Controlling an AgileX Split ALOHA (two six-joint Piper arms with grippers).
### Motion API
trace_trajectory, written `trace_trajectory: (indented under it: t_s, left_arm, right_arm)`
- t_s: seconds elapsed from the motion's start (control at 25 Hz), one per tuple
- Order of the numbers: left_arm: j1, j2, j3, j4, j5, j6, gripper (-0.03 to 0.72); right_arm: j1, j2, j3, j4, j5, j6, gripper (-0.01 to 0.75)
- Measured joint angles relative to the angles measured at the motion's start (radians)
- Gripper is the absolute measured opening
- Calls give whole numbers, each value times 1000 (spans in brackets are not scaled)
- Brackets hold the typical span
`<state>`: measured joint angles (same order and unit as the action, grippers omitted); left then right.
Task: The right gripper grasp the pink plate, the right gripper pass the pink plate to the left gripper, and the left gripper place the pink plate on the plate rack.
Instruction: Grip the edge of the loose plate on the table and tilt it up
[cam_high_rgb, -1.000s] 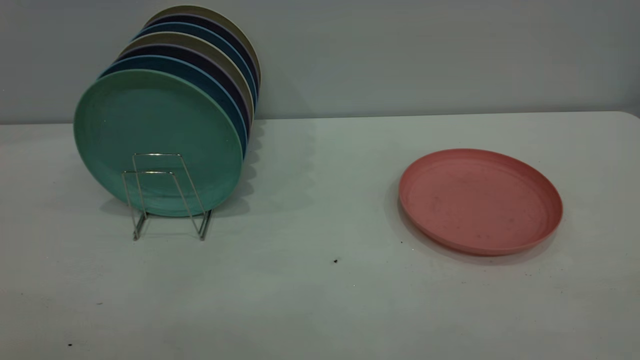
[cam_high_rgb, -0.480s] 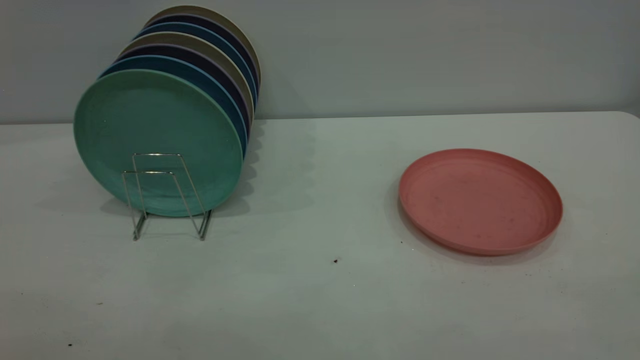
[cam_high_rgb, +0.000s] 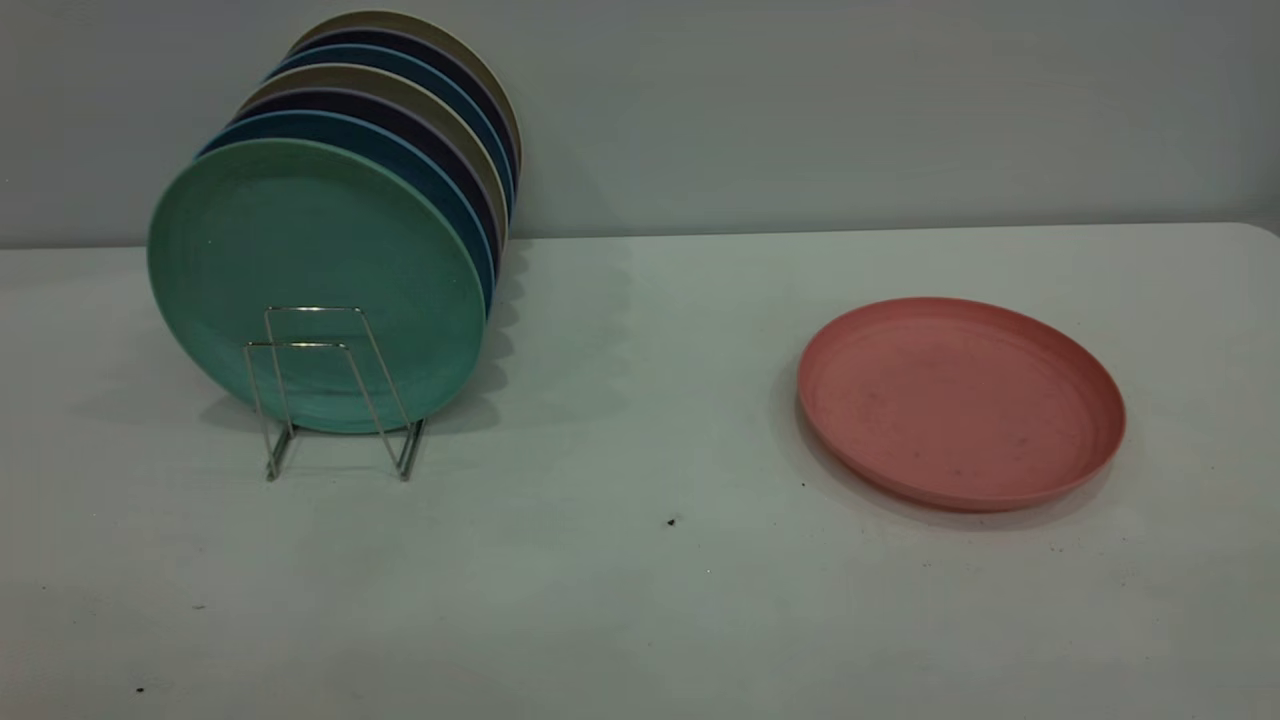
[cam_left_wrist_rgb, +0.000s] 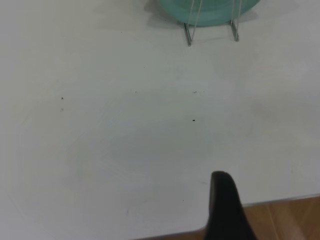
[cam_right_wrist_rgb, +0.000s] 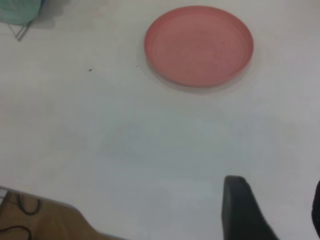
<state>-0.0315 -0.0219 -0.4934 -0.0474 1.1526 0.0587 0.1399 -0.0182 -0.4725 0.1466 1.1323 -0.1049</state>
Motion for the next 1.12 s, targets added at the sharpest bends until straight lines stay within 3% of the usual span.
trace_trajectory:
  t_s: [0.36,0.48,0.6,0.76,1.12]
  left_arm:
    - [0,5,-10,1,-52,-35,499]
    - [0,78,-56,15,-51,-76,505]
    - [0,232,-119,26,-71,-77,537]
    - [0,507,-213,31,-203,-18,580]
    - [0,1090,-431,-68,-338,141,584]
  right_arm:
    - [0,2,-3,18,-5,33,364]
    - [0,68,-20,54,-17,47,396]
    - [0,217,-45,74,-92,47,453]
    - [0,473,-99,89,-201,30,520]
    - [0,1003,-162,243,-511,-71,537]
